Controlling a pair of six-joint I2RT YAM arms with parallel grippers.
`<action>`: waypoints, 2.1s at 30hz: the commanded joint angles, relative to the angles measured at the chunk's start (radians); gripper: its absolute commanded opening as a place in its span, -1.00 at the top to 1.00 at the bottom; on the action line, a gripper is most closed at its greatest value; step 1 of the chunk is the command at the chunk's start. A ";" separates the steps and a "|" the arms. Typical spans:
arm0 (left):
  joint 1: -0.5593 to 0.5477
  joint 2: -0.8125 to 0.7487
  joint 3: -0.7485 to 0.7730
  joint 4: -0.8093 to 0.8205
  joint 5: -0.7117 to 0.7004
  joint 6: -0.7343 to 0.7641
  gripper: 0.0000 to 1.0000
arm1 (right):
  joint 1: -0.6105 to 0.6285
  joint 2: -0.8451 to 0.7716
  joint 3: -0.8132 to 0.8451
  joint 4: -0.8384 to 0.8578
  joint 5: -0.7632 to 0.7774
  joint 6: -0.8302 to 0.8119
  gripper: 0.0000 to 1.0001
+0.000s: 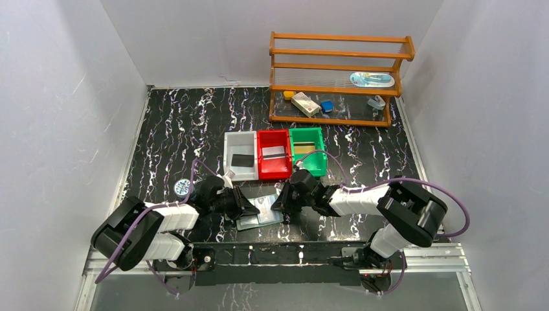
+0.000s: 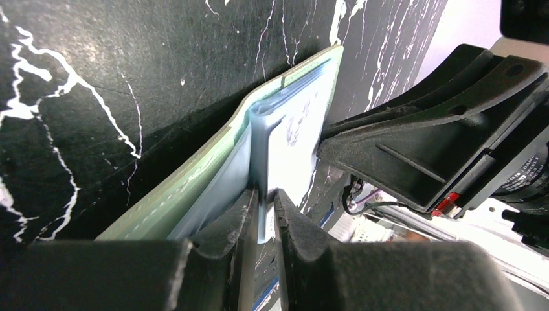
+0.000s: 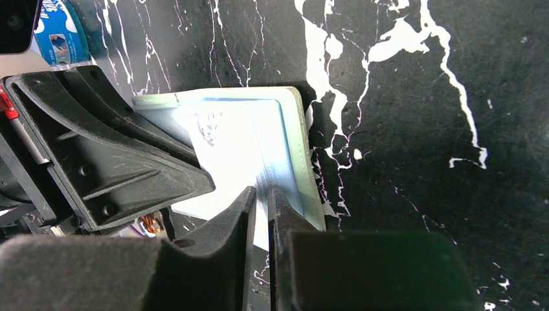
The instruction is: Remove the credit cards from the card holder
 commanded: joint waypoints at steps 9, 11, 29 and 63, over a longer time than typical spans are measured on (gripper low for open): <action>-0.011 -0.094 0.039 -0.010 -0.037 -0.007 0.64 | 0.020 0.035 -0.025 0.004 -0.035 0.020 0.60; -0.011 -0.094 0.043 -0.019 -0.038 -0.002 0.63 | 0.020 0.037 -0.025 0.001 -0.034 0.022 0.60; -0.011 -0.148 0.079 -0.195 -0.113 0.071 0.79 | 0.020 0.069 -0.015 -0.024 -0.015 0.043 0.59; -0.010 -0.173 0.049 -0.083 0.097 0.132 0.72 | 0.015 0.096 0.013 0.057 -0.045 0.059 0.70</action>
